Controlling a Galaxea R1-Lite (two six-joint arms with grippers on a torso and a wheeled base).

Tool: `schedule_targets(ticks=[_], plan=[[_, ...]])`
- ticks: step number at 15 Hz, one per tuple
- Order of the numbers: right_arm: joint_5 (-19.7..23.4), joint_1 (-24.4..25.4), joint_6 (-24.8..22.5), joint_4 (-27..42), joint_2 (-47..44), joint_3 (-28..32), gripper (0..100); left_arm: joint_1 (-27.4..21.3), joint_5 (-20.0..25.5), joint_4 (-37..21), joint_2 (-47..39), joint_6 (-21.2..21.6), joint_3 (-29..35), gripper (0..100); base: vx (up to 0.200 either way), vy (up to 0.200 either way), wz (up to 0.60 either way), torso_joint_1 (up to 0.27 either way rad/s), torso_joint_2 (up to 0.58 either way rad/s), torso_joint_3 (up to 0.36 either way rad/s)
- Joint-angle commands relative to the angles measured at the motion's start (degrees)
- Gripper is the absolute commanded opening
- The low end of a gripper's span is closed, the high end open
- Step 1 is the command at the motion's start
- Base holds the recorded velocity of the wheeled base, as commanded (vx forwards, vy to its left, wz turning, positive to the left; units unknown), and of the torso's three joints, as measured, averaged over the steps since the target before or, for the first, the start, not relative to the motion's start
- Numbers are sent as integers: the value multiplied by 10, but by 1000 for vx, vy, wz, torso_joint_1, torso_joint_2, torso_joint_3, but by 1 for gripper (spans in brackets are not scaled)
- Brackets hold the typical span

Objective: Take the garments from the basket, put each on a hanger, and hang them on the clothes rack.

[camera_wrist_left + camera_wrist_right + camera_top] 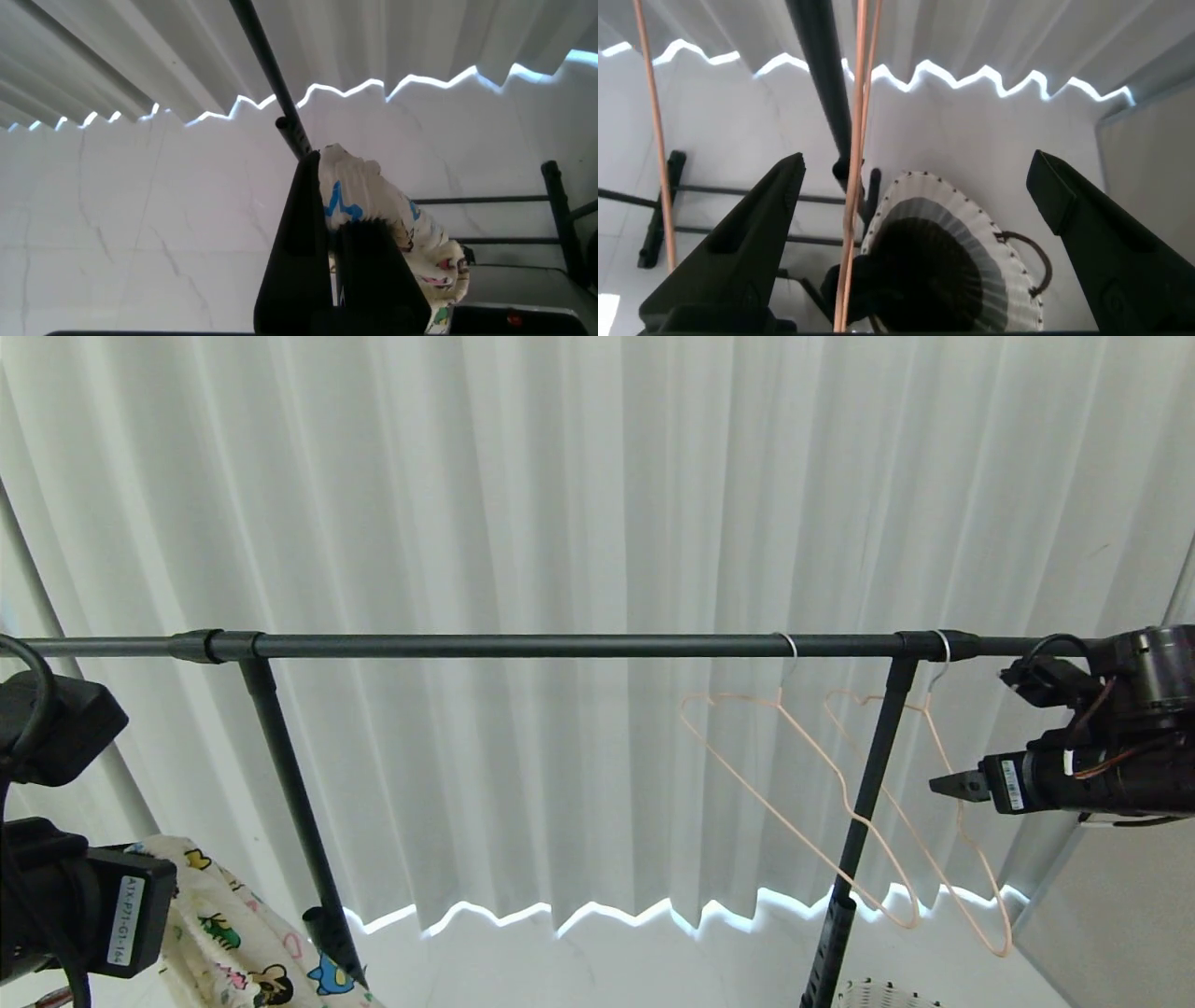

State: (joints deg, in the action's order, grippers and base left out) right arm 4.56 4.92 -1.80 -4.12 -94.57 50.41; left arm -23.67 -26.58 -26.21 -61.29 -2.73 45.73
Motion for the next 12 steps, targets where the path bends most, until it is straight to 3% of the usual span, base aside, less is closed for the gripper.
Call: schedule_targets(ticks=[1, 5, 11, 12], plan=[[1, 18, 6, -20, -37, -21, 100, 1, -1, 0, 9, -1, -11, 0, 0, 0, 0, 0, 0, 0], [-3, 35, 56, -81, -68, -40, 100, 1, -1, 0, 33, 0, -27, 0, 0, 0, 0, 0, 0, 0], [-10, 25, 56, -98, -84, -40, 100, 2, 0, 2, 33, 0, -26, 0, 0, 0, 0, 0, 0, 0], [-15, 24, 56, -104, -87, -39, 0, 2, -1, 2, 33, 0, -26, 0, 0, 0, 0, 0, 0, 0]])
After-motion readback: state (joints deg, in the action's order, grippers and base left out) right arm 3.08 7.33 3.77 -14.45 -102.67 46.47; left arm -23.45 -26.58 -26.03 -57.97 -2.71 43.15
